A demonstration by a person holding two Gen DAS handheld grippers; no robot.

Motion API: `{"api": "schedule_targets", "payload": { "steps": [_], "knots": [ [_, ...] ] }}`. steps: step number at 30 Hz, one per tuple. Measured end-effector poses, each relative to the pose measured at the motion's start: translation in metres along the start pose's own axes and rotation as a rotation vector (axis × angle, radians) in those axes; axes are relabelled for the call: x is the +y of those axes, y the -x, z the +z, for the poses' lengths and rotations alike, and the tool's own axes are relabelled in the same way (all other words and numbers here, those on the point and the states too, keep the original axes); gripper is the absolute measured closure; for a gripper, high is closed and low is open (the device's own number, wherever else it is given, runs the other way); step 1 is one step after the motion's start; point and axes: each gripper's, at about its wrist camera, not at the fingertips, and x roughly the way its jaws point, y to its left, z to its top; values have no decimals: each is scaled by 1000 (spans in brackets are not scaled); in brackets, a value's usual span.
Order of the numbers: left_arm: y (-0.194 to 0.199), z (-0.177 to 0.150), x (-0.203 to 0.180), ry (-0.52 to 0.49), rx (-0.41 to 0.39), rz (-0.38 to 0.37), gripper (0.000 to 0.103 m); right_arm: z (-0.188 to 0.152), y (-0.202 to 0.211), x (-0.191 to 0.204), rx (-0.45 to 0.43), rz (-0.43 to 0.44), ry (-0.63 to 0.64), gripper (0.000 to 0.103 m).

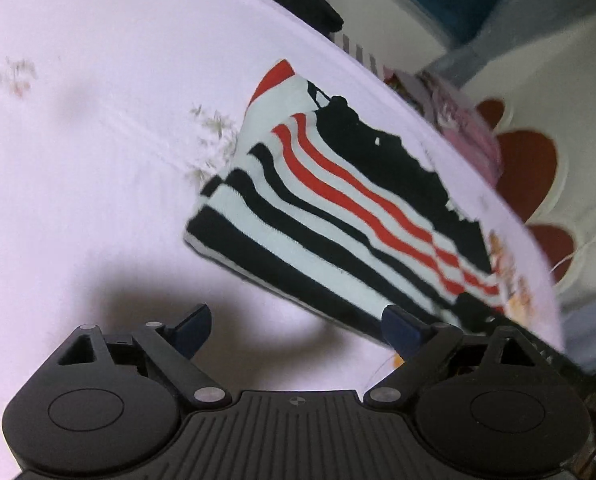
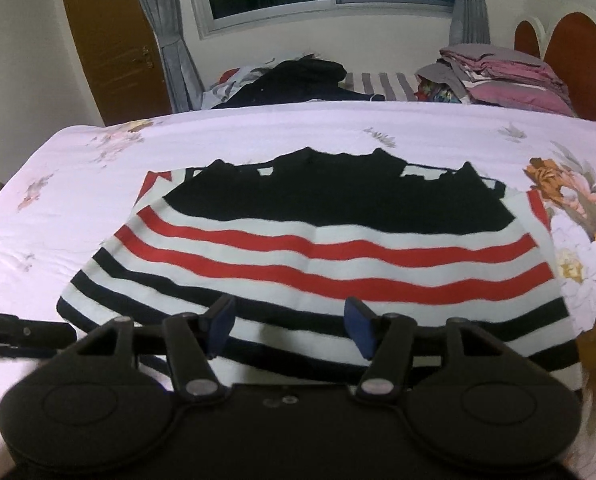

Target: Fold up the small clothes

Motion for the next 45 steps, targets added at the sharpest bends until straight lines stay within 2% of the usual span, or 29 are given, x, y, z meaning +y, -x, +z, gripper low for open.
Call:
{"api": "schedule_targets", "payload": {
  "steps": [3, 8, 14, 17, 19, 21, 23, 25, 26, 33, 39, 45],
  "knots": [
    [-18, -2, 9, 93, -1, -68, 12, 0, -5, 4, 4, 7, -2, 44],
    [-44, 7, 16, 216, -96, -149, 12, 9, -15, 6, -8, -20, 17, 44],
    [-63, 20, 16, 266, -186, -193, 13, 19, -34, -5, -14, -119, -8, 44],
    [-71, 20, 15, 272, -220, -188, 33, 9, -56, -6, 59, -157, 17, 44],
    [-75, 22, 18, 275, -221, -173, 60, 5, -58, -3, 48, -174, 45, 43],
    [-79, 24, 21, 293, -217, -162, 68, 9, -54, -1, 53, -176, 38, 45],
    [-80, 25, 21, 298, -215, -163, 69, 11, -47, -2, 12, -179, 27, 48],
    [-81, 26, 17, 292, -213, -152, 77, 5, -56, -6, 54, -189, 45, 47],
    [-80, 26, 15, 294, -214, -149, 78, 4, -56, -6, 45, -185, 61, 46],
    [-68, 29, -2, 224, -261, -119, 85, 8, -52, -16, 46, -111, 58, 42],
    [-46, 37, -53, 45, -331, -125, 85, 14, -31, -39, -2, -40, -14, 41],
    [-47, 39, -133, -182, -337, -190, 85, 18, -7, -80, -44, -44, -82, 41]
  ]
}}
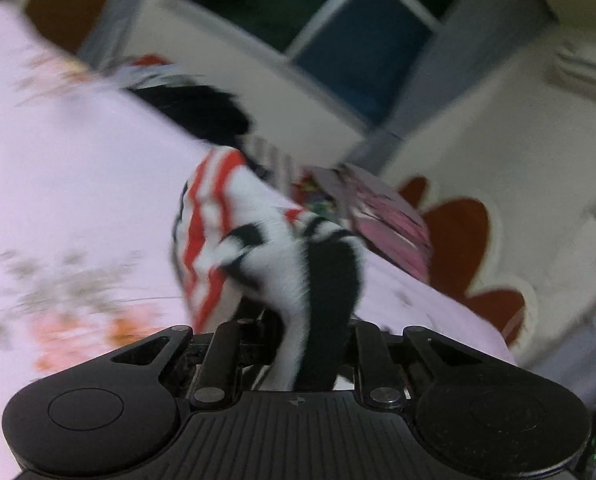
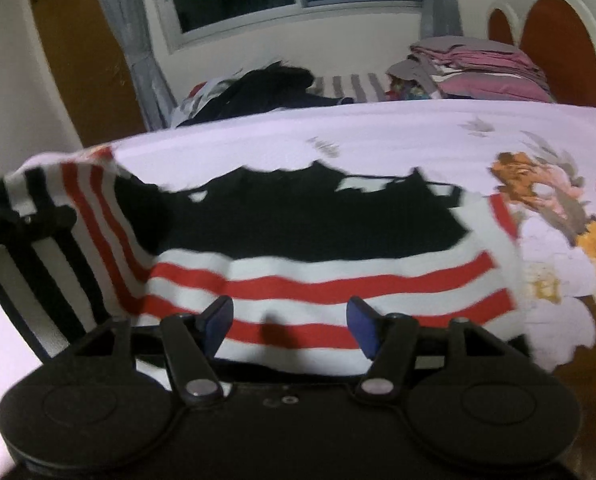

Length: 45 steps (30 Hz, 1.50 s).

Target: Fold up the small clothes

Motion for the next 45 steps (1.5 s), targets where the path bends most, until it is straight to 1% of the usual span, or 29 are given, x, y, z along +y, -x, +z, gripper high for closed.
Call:
{"api": "schedule_targets", "payload": {
  "steps": [4, 8, 10, 11, 12, 13, 14, 15, 16, 18, 20, 23, 25, 28, 30, 31, 32, 33, 35, 36, 37, 38, 39, 43, 45],
  "knots": [
    [-18, -15, -42, -78, 57, -78, 85, -2, 17, -32, -24, -32, -44, 41],
    [-29, -46, -81, -177, 148, -143, 85, -7, 32, -68, -32, -83, -95, 41],
    [-33, -65, -96, -255, 207, -151, 85, -10, 38, -86, -29, -103, -126, 41],
    [-36, -74, -103, -289, 233, -139, 85, -10, 39, -92, -29, -106, -139, 41],
    [-34, -80, -108, -317, 246, -123, 82, -10, 42, -98, -34, -103, -157, 41],
    [-33, -85, -112, -358, 257, -114, 75, -10, 45, -104, -42, -95, -173, 41],
    [-30, -87, -114, -382, 266, -111, 71, -8, 47, -108, -52, -82, -188, 40],
    [-26, -89, -115, -391, 271, -111, 58, -6, 49, -112, -58, -66, -206, 37],
    [-24, -89, -119, -392, 274, -114, 42, -4, 50, -115, -64, -38, -232, 34],
    [-14, -91, -124, -416, 281, -127, 28, 3, 49, -121, -66, 41, -290, 30],
    [-3, -94, -133, -458, 288, -137, 26, 8, 43, -124, -48, 134, -349, 30],
    [19, -95, -132, -470, 278, -138, 26, 11, 27, -120, 23, 223, -386, 29],
    [35, -88, -123, -447, 253, -121, 26, 10, 11, -114, 87, 251, -389, 29],
    [58, -70, -106, -410, 194, -70, 26, 4, -11, -110, 149, 276, -422, 28],
    [68, -62, -93, -402, 160, -25, 26, 0, -19, -111, 161, 296, -454, 33],
    [74, -58, -85, -396, 147, -2, 26, -1, -22, -109, 156, 295, -456, 37],
    [75, -54, -79, -387, 136, 20, 26, -1, -25, -108, 154, 299, -452, 43],
    [78, -51, -73, -374, 127, 40, 26, -1, -28, -106, 163, 307, -451, 57],
    [78, -45, -64, -348, 117, 71, 26, 1, -30, -103, 163, 296, -447, 59],
    [73, -42, -59, -336, 110, 86, 26, 2, -31, -102, 158, 295, -436, 64],
    [73, -40, -55, -325, 105, 97, 26, 4, -31, -100, 152, 301, -420, 78],
    [69, -39, -56, -322, 103, 104, 26, 5, -30, -98, 144, 311, -412, 80],
    [68, -38, -56, -322, 99, 111, 26, 7, -25, -96, 127, 301, -392, 81],
    [52, -36, -67, -350, 76, 106, 26, 25, 8, -78, -22, 197, -205, 83],
    [41, -35, -76, -356, 76, 84, 26, 31, 22, -78, -66, 159, -141, 83]
  ]
}}
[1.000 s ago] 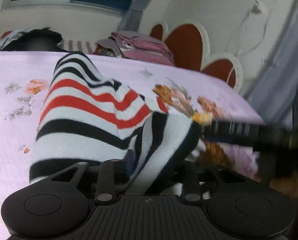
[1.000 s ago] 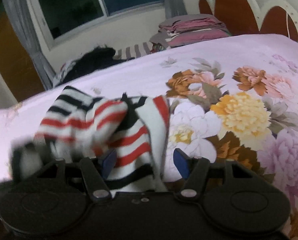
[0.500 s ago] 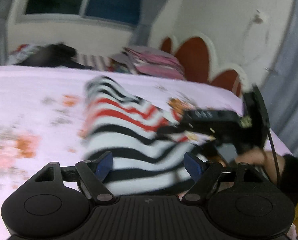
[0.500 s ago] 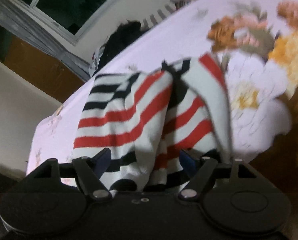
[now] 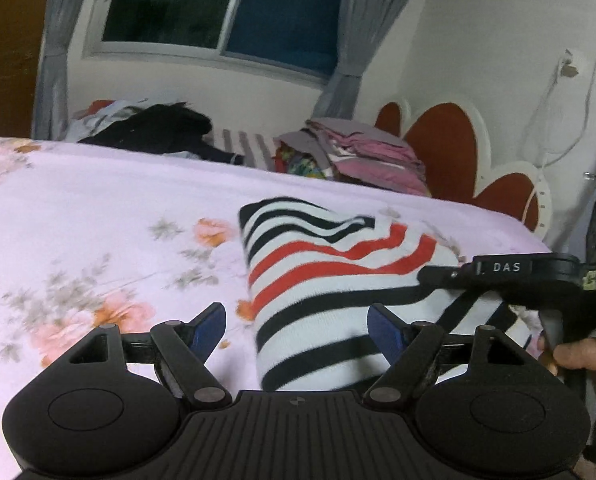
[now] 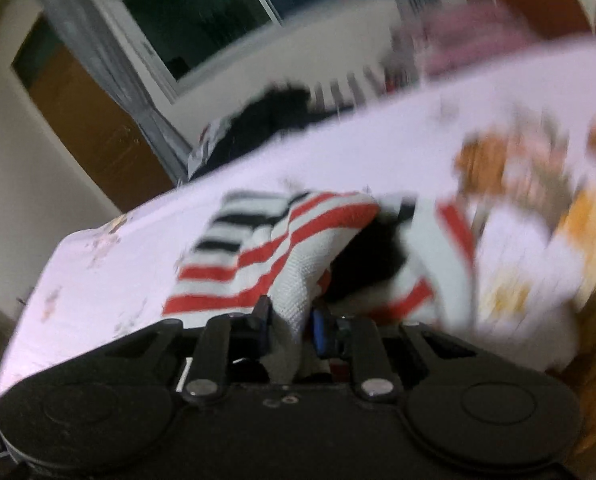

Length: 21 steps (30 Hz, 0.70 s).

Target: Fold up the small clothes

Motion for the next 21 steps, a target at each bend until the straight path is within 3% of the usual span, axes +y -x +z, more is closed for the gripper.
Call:
{"api": "schedule_targets", "payload": {
  "steps": [3, 8, 13, 18, 21],
  "knots": [
    [-11, 0, -13, -7, 7, -36, 26, 0, 9, -10, -8, -69, 51, 83],
    [-36, -11, -32, -32, 69, -70, 26, -26, -10, -43, 72, -177, 23, 83],
    [-62, -28, -30, -22, 184, -19, 26, -26, -7, -46, 70, -165, -28, 74],
    [-65, -33, -24, 4, 188, -31, 26, -27, 25, -48, 42, -104, -75, 63],
    [-67, -34, -26, 4, 191, -31, 26, -36, 40, -43, 50, -98, -61, 63]
  ]
}}
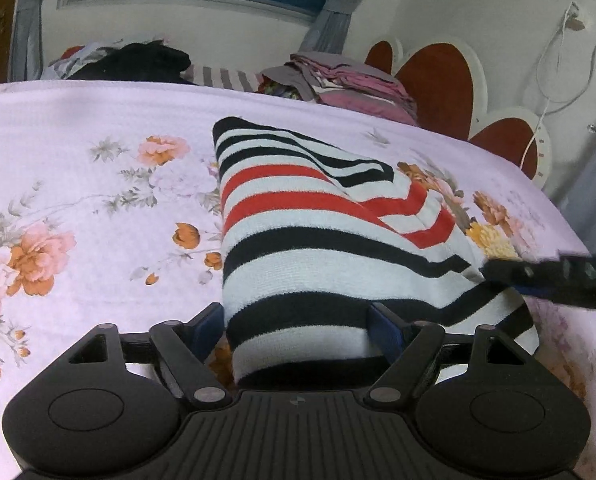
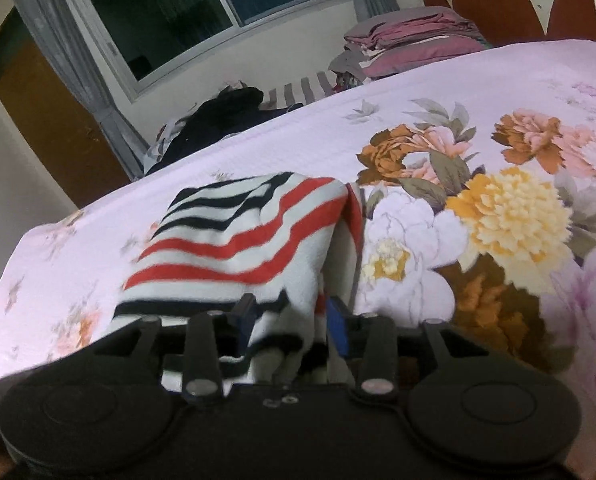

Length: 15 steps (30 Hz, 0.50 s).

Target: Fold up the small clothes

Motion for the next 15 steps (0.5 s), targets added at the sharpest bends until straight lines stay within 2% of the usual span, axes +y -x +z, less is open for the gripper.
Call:
{"api": "schedule_targets", "payload": {
  "steps": [2, 6, 10, 12, 15],
  "knots": [
    [-1, 0, 0, -3, 1, 0, 25, -9, 5, 2, 21, 1, 11, 63],
    [-5, -1, 5, 11, 20, -20, 24, -31, 0, -1, 65, -44, 42, 75],
    [-7, -3, 8, 15, 34, -26, 24, -43, 1, -24, 78, -7, -89, 72],
    [-6, -2, 6, 11, 38, -23, 24, -44, 4, -24, 80, -14, -96, 68],
    [3, 3, 6, 25, 32, -19, 24, -35, 12, -16, 63, -17, -60, 68]
  ]
}}
